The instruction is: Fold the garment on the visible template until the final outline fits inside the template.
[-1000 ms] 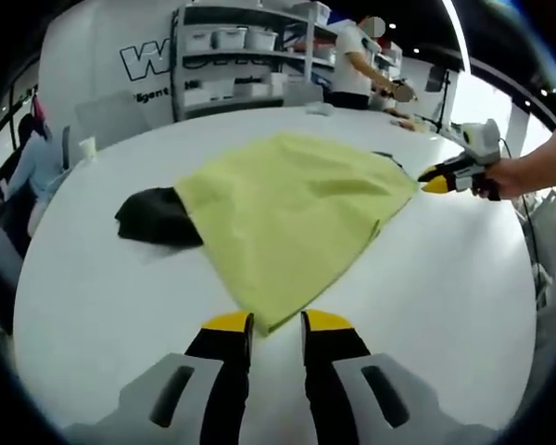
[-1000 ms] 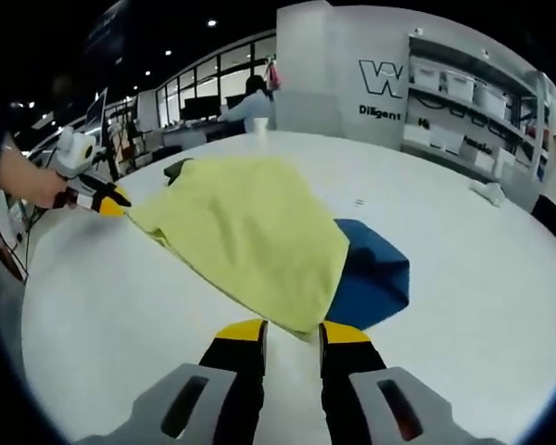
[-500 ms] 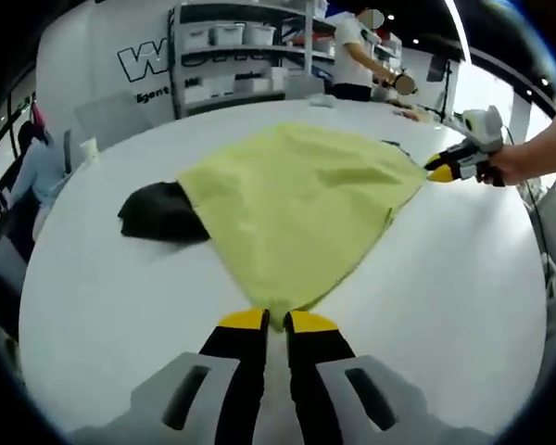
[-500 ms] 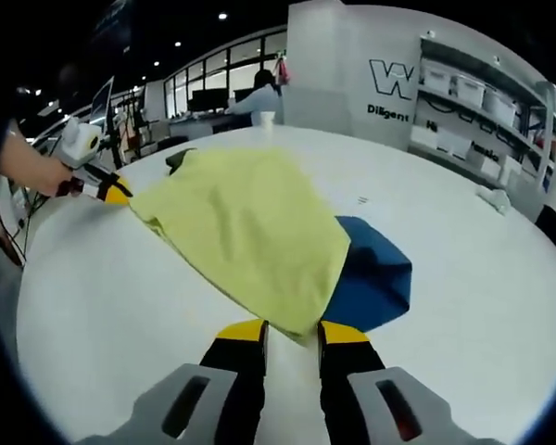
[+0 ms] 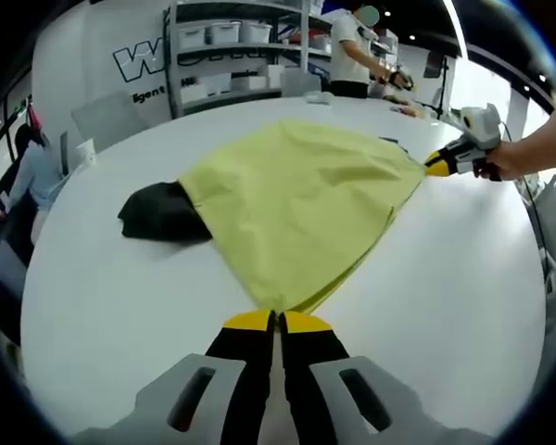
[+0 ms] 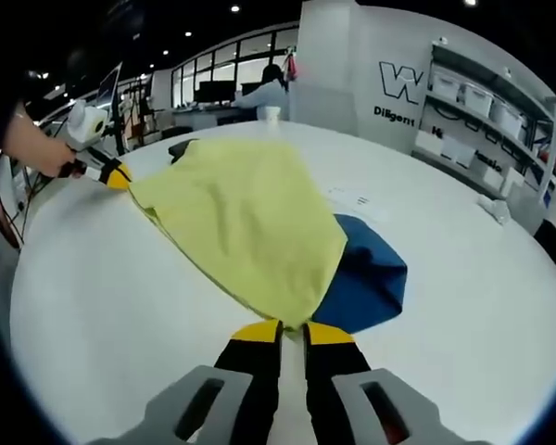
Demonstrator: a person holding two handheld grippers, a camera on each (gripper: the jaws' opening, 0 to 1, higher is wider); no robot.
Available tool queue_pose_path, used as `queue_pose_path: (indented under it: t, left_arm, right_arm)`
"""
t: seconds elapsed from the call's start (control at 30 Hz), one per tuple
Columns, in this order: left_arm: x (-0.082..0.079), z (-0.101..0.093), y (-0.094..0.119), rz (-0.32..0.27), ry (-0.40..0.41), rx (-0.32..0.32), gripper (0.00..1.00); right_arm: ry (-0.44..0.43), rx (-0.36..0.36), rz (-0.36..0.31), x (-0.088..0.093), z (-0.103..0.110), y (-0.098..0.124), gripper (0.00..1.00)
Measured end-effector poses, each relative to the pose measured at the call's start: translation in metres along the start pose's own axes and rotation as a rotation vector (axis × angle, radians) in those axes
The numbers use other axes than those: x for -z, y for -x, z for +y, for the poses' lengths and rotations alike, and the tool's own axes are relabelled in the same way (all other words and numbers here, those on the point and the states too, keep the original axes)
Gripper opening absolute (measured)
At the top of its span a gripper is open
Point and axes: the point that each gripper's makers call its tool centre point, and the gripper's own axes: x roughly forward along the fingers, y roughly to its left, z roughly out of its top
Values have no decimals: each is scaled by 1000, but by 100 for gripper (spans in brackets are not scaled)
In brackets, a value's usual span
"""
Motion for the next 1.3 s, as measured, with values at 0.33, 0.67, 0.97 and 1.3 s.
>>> queue_pose_path:
  t: [0.33,0.67,0.97,1.3]
  left_arm:
    - [-5,1,5,-6,-8,0,1]
    - [-12,8,16,-29,-1,-8,1]
    - [-15,7,29,-38,3,-11,1]
    - [-25,9,44,-65,-4,-19,1]
  right_arm:
    - [23,9,-13,-9,-4,5,0]
    - [20,-18,-33,-14,-4,19,0]
    - [3,-10,-16,-10,-6,29,0]
    - [-12,-4,-47,-25,-5,44,0]
